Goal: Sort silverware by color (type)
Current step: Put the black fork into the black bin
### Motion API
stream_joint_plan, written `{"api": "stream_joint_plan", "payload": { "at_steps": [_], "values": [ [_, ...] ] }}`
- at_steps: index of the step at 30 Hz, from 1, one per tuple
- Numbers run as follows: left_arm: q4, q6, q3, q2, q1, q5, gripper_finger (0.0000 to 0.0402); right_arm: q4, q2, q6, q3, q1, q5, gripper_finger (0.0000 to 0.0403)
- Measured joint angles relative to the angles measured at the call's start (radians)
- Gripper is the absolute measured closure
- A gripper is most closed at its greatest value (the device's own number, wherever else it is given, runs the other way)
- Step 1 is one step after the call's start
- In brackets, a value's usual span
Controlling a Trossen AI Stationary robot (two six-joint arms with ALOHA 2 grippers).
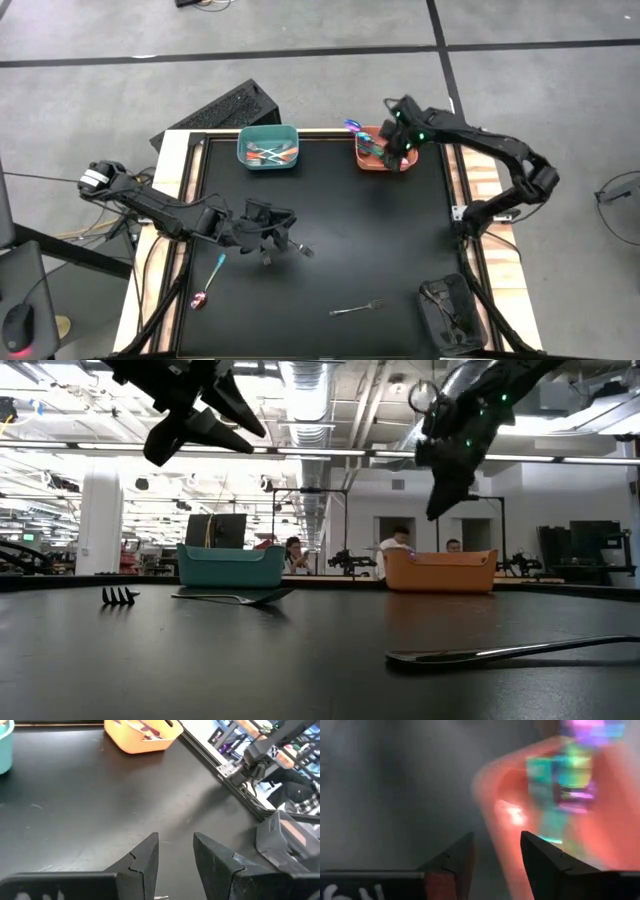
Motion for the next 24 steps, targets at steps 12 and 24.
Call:
{"api": "stream_joint_plan", "payload": {
  "at_steps": [12, 24],
  "values": [
    [0.008, 0.153, 0.0, 0.001, -0.01, 0.054, 0.0292, 0.074, -0.086, 0.514, -0.145, 0.733, 0.179, 0.0251],
    [0.084, 0.435, 0.0, 0.001, 0.04, 0.129, 0.0292, 0.14, 0.003, 0.955, -0.144, 1.2, 0.379, 0.025]
  ]
}}
